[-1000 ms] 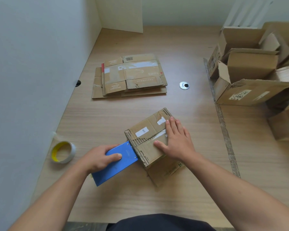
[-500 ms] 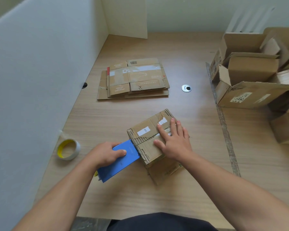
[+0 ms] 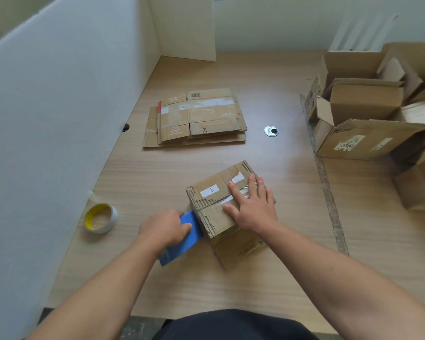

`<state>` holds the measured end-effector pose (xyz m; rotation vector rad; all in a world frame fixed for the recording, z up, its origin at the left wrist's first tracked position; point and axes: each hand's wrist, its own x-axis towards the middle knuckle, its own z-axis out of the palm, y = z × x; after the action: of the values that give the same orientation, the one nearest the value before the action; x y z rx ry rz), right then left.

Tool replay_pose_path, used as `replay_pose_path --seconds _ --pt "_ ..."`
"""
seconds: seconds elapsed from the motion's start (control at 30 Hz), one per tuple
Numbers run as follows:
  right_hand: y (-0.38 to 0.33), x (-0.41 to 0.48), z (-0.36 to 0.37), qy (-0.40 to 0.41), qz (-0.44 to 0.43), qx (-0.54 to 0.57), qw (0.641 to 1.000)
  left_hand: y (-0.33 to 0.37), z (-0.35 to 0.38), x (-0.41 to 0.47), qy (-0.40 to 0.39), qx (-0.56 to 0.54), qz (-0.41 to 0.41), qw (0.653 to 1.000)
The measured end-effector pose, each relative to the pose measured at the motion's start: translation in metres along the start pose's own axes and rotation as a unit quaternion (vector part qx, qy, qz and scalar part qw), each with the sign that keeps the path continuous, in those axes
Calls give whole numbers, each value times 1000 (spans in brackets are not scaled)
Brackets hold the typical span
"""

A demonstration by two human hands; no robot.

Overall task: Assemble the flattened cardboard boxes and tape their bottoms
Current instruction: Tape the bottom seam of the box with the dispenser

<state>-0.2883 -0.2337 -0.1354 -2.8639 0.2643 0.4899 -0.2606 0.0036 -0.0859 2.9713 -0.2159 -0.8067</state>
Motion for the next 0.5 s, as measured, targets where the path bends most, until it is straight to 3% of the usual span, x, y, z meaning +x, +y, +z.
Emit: replay_pose_path --seconds 0.23,0.5 --pt "6 -5 -3 -1 -6 21 1000 -16 21 -10 24 -69 3 997" --pt "-22 -19 -5 122 -110 -17 986 -47 25 -29 44 -147 -75 985"
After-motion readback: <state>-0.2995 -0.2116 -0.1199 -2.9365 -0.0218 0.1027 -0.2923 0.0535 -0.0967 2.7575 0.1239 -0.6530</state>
